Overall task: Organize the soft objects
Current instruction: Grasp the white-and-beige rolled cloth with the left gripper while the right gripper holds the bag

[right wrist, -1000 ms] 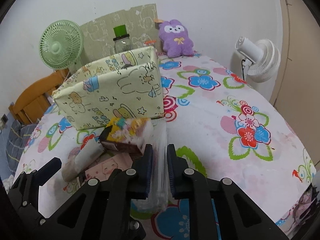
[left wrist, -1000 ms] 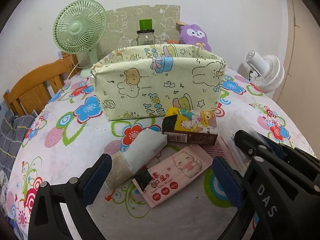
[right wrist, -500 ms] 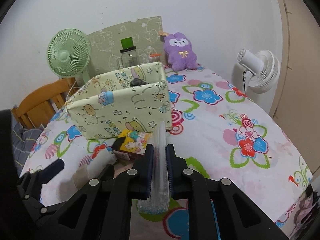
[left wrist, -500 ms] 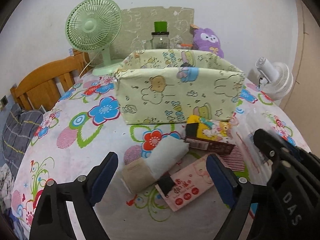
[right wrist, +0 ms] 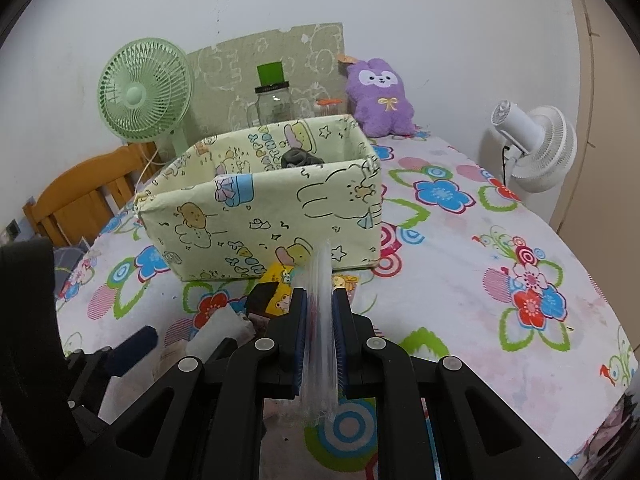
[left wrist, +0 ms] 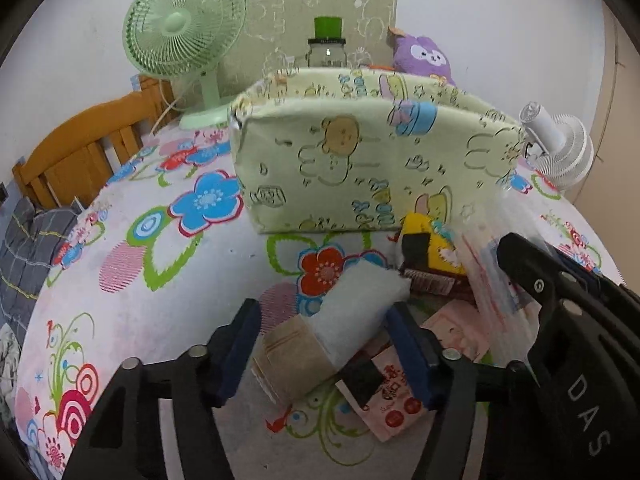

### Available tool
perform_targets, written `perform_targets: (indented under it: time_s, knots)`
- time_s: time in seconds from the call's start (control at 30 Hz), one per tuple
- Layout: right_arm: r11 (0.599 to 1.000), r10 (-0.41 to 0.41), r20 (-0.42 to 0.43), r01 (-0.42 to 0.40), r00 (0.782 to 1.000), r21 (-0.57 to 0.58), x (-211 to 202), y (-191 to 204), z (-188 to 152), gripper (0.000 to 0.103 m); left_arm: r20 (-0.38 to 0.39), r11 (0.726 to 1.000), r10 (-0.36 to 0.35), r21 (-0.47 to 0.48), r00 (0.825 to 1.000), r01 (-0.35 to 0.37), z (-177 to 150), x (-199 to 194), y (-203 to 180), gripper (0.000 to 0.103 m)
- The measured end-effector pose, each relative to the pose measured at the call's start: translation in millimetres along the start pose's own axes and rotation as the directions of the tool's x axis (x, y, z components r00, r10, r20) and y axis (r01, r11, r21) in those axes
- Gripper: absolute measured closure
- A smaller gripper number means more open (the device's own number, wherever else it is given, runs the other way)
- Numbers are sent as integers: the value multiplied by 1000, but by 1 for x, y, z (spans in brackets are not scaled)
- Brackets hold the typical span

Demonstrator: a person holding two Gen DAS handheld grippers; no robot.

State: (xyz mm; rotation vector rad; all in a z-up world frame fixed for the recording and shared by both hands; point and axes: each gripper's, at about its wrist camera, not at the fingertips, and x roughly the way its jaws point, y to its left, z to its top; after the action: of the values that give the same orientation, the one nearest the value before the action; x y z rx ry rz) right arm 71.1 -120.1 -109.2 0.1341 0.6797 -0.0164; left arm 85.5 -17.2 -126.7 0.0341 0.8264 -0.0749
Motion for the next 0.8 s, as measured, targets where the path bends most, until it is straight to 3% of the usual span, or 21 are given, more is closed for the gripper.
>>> perform_targets:
  time_s: [0.13, 0.27, 0.37, 0.8]
  knots:
    - [1000, -4, -25, 4, 1000, -11, 10, 4, -1, 87, -26, 1000, -17, -6, 1000, 16, -2, 6, 3, 50]
    - [1000, -9, -33, 8, 999, -11, 13, 5, -2, 87, -27, 999, -40, 6, 999, 41, -3, 4, 2, 67]
    - [1000, -11, -34, 11, 999, -8, 12, 4, -3, 87, -26, 999, -45, 8, 999, 45, -3, 3, 2, 73]
    - [1000, 6, -1, -6, 1000, 14, -7, -3, 0, 87, 41, 999, -31, 14, 999, 31, 1, -26, -6, 76]
